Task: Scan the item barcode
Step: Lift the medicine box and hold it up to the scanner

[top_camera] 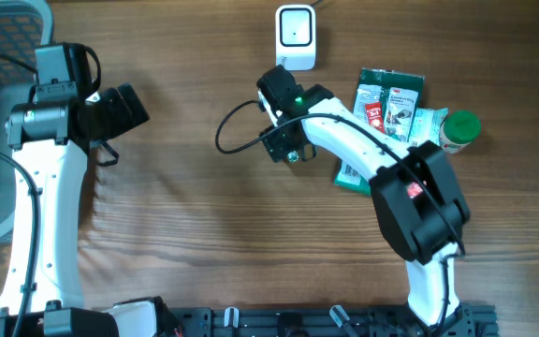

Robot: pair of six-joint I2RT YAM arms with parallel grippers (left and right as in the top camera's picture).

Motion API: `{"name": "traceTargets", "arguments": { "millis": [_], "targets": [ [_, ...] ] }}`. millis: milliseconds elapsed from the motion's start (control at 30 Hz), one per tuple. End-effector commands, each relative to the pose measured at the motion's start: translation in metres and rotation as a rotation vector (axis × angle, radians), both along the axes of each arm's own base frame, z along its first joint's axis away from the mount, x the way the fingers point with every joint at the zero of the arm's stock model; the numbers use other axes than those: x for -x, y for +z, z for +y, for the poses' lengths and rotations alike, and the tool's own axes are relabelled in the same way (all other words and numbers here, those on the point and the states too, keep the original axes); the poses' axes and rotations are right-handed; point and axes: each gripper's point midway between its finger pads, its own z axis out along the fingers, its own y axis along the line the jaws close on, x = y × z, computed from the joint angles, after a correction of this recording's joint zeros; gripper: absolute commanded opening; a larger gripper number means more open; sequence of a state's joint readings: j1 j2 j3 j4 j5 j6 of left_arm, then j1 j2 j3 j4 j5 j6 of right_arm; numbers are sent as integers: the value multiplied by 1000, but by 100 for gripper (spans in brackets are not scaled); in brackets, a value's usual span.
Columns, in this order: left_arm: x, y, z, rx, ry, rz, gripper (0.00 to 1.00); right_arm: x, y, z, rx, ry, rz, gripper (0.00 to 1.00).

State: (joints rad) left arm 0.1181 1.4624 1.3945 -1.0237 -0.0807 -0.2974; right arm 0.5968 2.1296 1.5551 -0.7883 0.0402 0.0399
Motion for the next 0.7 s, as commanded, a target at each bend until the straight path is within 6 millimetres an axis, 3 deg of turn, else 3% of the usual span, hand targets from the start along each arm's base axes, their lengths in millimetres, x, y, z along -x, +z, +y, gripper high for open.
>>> {"name": "traceTargets", "arguments": {
  "millis": [0, 167, 367, 567, 667],
  "targets": [
    [-3, 3, 1, 3, 3, -11, 100, 7, -18, -12, 64, -23, 38, 68],
    [-3, 3, 1, 3, 3, -11, 100, 9, -19, -14, 70, -22, 47, 53],
    [-3, 3, 1, 3, 3, -11, 100, -4, -16, -5, 33, -22, -7, 51],
    [-3, 3, 1, 3, 3, -11, 100, -3, -16, -5, 33, -23, -5, 45],
    [-3, 3, 1, 3, 3, -11, 100, -1, -17, -4, 26, -21, 5, 32]
  ]
}}
